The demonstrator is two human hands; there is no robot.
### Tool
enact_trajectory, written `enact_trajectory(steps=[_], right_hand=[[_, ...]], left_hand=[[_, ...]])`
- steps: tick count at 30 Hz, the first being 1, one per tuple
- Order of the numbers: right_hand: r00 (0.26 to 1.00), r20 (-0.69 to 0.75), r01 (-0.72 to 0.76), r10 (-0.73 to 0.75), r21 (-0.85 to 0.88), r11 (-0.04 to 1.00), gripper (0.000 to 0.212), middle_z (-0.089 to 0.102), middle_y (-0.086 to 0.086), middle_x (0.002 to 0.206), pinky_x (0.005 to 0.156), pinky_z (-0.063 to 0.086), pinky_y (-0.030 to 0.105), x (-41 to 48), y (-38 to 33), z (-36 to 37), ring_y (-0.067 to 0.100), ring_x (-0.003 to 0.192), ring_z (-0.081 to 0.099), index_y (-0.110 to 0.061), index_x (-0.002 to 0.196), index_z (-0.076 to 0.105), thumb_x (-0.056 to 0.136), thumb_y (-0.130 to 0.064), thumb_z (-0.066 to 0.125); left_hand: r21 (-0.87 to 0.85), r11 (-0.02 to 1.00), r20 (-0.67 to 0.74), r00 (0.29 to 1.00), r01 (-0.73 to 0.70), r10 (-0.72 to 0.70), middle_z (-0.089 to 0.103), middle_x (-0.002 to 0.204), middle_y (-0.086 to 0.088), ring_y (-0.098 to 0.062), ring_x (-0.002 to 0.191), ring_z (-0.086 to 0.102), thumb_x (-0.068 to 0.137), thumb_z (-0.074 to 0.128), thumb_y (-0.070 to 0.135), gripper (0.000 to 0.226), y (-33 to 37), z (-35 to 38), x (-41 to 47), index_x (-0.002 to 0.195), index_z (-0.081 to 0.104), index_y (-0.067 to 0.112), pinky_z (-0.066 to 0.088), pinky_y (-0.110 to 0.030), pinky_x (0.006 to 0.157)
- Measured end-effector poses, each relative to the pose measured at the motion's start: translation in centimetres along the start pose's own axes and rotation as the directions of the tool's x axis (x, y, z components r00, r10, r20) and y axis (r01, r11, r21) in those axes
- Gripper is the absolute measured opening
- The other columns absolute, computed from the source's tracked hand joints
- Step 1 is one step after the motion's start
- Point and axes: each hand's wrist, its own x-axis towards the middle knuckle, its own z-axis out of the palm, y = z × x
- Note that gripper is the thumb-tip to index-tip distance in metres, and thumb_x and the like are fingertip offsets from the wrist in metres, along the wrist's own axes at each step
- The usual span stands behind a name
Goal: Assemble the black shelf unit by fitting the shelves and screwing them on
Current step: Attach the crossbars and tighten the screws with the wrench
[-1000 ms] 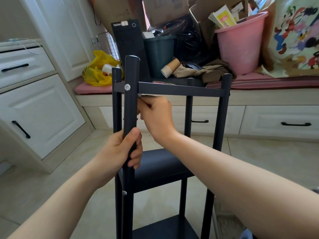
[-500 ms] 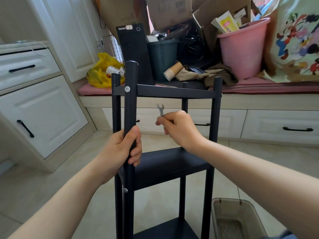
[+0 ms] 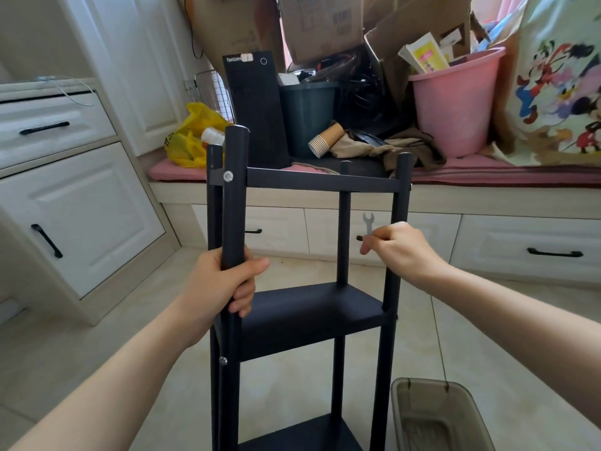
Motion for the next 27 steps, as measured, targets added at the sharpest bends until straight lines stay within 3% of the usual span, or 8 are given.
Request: enact_trajectory(steps=[2,6,11,15,18,22,25,27], right_hand=[[0.999,-0.042,-0.023,0.022,-0.012,1.0,0.033,0.064,-0.002,0.091,0.073,0.036,0.028,0.1,0.3,-0.4,0.016,0.09,0.054,-0.013,0.08,0.076,0.1,-0.022,0.052],[0.991,-0.108,-0.078,0.076,-0.018,0.997,0.033,0.06,-0.007,0.071,0.061,0.037,0.022,0.1,0.9,-0.9,0.012,0.076,0.053,-0.014,0.073,0.075,0.097,-0.021,0.054],[0.989,-0.088,-0.11,0.116,0.071,0.991,0.025,0.066,0.006,0.112,0.087,0.038,0.028,0.3,1.3,-1.3,0.02,0.105,0.054,-0.011,0.09,0.079,0.097,-0.021,0.057],[0.992,-0.012,-0.121,0.124,0.143,0.982,0.022,0.064,0.002,0.12,0.099,0.044,0.036,0.3,1.1,-1.2,0.021,0.116,0.053,-0.016,0.097,0.078,0.097,-0.024,0.057],[0.991,0.0,-0.132,0.134,0.173,0.976,0.023,0.06,-0.001,0.111,0.093,0.037,0.031,0.5,0.8,-1.2,0.019,0.112,0.05,-0.018,0.089,0.077,0.098,-0.023,0.056],[0.988,-0.002,-0.152,0.155,0.19,0.97,0.028,0.054,-0.007,0.085,0.088,0.039,0.034,0.7,0.9,-1.3,0.013,0.082,0.046,-0.019,0.079,0.075,0.098,-0.021,0.054],[0.987,-0.007,-0.157,0.161,0.194,0.968,0.028,0.058,-0.001,0.11,0.093,0.044,0.037,0.8,1.0,-1.4,0.019,0.103,0.05,-0.019,0.081,0.075,0.099,-0.021,0.053],[0.987,-0.021,-0.154,0.162,0.211,0.965,0.028,0.058,-0.002,0.104,0.086,0.043,0.032,0.9,1.0,-1.4,0.022,0.102,0.048,-0.018,0.079,0.074,0.098,-0.021,0.054]], left_hand=[[0.009,1.0,-0.027,1.0,-0.002,0.003,0.032,0.048,-0.003,-0.017,0.037,0.031,0.075,0.077,0.033,0.034,-0.1,-0.1,0.0,0.058,0.049,0.022,0.039,-0.027,0.041],[0.028,1.0,-0.076,0.997,-0.012,0.014,0.031,0.047,-0.002,-0.017,0.036,0.03,0.081,0.076,0.027,0.038,-0.4,-0.3,0.1,0.054,0.049,0.024,0.038,-0.027,0.041],[0.03,1.0,-0.073,0.997,-0.009,0.011,0.032,0.046,-0.001,-0.016,0.035,0.031,0.09,0.072,0.02,0.043,-0.5,-0.9,0.2,0.054,0.05,0.026,0.039,-0.026,0.041],[0.042,0.999,-0.048,0.999,-0.015,0.017,0.032,0.046,-0.002,-0.016,0.035,0.031,0.093,0.069,0.02,0.043,-0.4,-1.1,0.2,0.055,0.05,0.027,0.039,-0.027,0.041],[0.053,0.999,-0.04,0.999,-0.009,0.011,0.031,0.047,-0.003,-0.016,0.036,0.031,0.094,0.068,0.019,0.041,-0.5,-1.0,0.2,0.058,0.049,0.024,0.04,-0.027,0.041],[0.129,0.991,-0.111,0.992,-0.041,0.056,0.037,0.047,-0.005,-0.018,0.037,0.036,0.097,0.066,0.019,0.033,-0.4,-0.8,0.2,0.07,0.047,0.012,0.046,-0.03,0.043],[0.234,0.968,-0.19,0.972,-0.094,0.141,0.044,0.046,-0.003,-0.018,0.038,0.042,0.098,0.063,0.026,0.036,-0.3,-0.7,0.3,0.071,0.047,0.009,0.051,-0.03,0.046],[0.248,0.962,-0.212,0.962,-0.117,0.171,0.045,0.046,-0.002,-0.017,0.038,0.043,0.099,0.06,0.032,0.039,-0.3,-0.7,0.2,0.071,0.047,0.009,0.051,-0.028,0.046]])
